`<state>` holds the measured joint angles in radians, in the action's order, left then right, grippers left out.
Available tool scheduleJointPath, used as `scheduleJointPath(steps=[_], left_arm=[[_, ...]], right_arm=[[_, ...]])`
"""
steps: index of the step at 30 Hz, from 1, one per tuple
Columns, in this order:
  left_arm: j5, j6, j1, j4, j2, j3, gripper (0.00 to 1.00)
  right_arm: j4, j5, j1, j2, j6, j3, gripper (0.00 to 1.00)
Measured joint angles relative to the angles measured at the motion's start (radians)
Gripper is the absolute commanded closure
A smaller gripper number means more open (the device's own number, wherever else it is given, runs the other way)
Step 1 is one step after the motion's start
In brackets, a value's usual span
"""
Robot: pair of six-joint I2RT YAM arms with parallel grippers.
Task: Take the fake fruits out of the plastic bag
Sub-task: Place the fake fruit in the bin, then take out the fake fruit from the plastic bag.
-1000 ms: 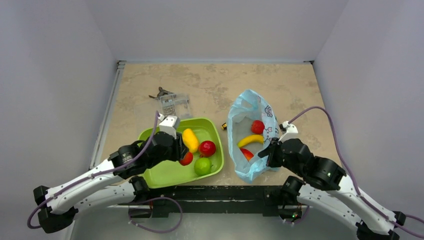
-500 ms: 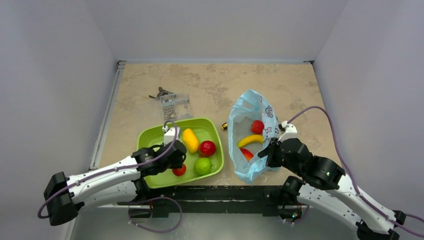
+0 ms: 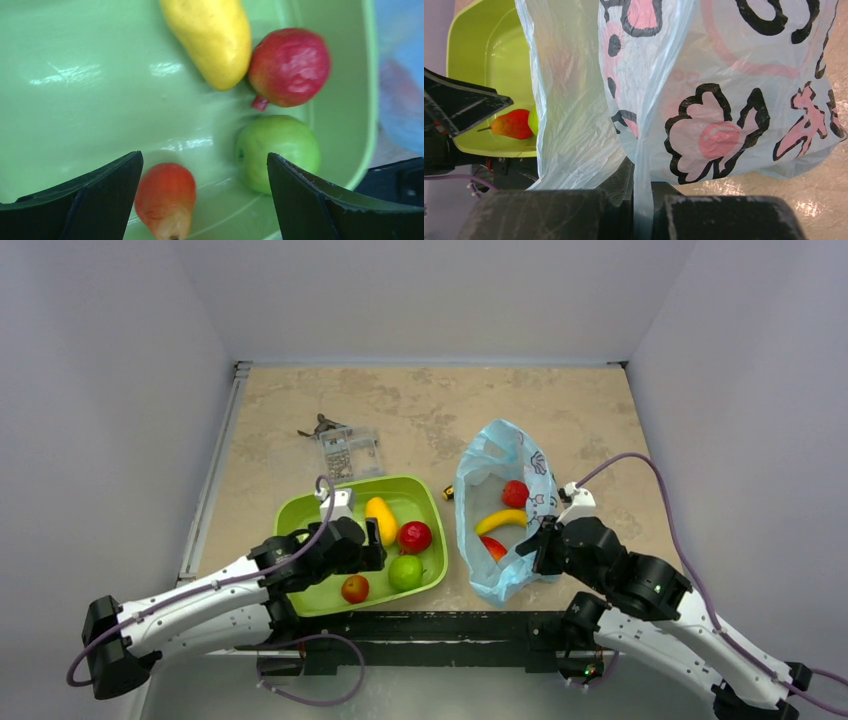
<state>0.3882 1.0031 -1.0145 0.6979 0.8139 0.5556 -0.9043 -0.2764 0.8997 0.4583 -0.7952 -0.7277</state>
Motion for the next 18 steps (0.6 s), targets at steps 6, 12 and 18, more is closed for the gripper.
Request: scheduleJointPath(steps=[6, 12, 18], left_arm=[[-0.035, 0.001, 0.0, -0.087, -0.05, 0.1, 0.08], [-0.174, -0.001, 0.0, -0.309, 0.078, 0.174, 0.11], [-0.334, -0.034, 0.0, -0.465, 0.378, 0.367, 0.36]], right_arm=[[0.0, 0.006, 0.0, 0.002, 0.001, 0.0, 1.0], [0.0, 0.006, 0.0, -0.001, 0.004, 0.0, 1.0], [0.0, 0.006, 0.0, -0.002, 0.003, 0.0, 1.0]])
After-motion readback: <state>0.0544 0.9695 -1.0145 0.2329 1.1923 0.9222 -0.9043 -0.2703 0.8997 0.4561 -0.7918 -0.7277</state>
